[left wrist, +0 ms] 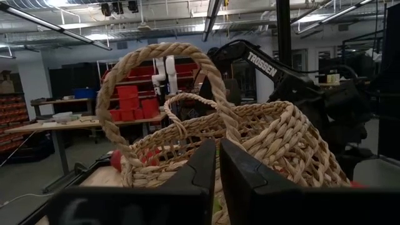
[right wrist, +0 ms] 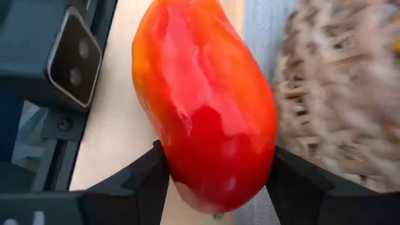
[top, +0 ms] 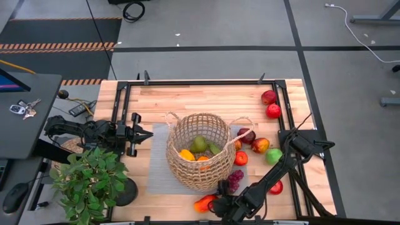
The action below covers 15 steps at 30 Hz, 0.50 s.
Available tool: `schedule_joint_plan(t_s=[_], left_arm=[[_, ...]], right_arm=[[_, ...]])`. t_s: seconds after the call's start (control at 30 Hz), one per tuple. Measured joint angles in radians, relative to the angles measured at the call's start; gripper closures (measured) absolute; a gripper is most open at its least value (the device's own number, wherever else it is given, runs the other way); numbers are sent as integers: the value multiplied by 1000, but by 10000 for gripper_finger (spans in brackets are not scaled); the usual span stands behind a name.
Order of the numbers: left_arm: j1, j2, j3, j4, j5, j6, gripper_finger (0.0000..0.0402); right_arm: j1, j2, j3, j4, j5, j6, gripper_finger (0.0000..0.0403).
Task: Build produce basket
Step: Put the orange mango into the brown basket
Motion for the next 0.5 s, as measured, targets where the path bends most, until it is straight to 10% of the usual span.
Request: schedule_joint_plan(t_s=[0.5], left_arm=[[0,0,0,0,0,0,374]], right_arm=[[21,-304,0,-46,180,13,167]])
